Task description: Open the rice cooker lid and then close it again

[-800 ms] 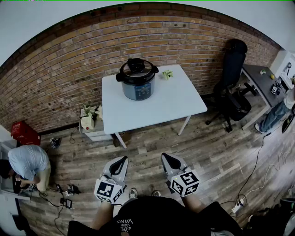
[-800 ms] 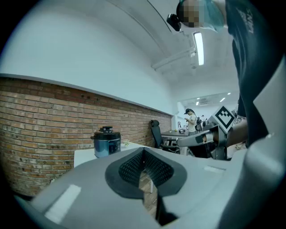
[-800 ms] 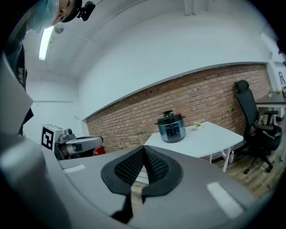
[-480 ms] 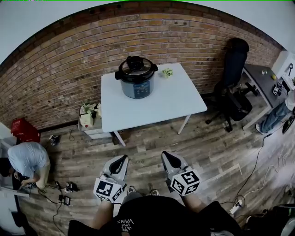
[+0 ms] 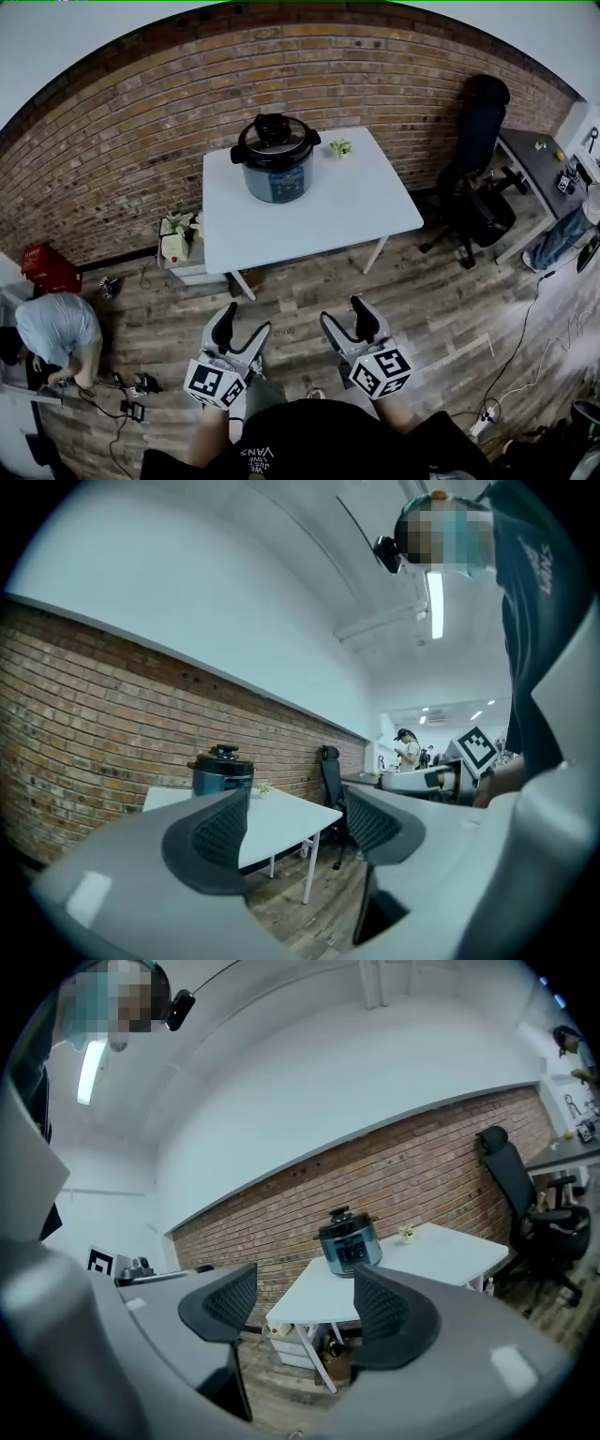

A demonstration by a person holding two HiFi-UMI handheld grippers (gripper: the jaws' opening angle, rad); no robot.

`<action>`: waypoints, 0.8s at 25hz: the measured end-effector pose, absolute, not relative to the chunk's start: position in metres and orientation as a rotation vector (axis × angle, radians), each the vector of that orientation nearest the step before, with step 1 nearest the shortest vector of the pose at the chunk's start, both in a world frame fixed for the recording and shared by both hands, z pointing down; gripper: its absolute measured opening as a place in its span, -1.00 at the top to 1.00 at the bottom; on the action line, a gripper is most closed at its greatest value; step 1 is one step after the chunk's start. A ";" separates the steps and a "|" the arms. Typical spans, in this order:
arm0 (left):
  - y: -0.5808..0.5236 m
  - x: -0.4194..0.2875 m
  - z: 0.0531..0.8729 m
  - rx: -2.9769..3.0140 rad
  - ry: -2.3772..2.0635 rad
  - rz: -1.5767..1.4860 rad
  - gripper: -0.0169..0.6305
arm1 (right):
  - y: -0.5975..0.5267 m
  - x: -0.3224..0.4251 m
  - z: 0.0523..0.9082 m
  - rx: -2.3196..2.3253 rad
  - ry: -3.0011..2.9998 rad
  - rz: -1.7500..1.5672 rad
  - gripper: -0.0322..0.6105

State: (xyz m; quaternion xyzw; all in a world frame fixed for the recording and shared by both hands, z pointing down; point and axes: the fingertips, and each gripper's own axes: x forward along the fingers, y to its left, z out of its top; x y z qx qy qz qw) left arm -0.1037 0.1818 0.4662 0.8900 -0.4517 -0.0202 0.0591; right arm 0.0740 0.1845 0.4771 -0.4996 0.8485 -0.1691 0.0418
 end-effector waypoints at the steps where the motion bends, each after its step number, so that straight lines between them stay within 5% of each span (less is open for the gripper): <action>1: 0.175 -0.107 0.468 2.696 -1.366 -0.056 -0.01 | 0.179 0.073 0.478 -1.542 2.590 -0.519 -0.09; 20: -0.003 -0.188 0.460 2.895 -0.918 0.062 -0.02 | 0.054 -0.008 0.474 -1.900 2.284 -0.561 -0.12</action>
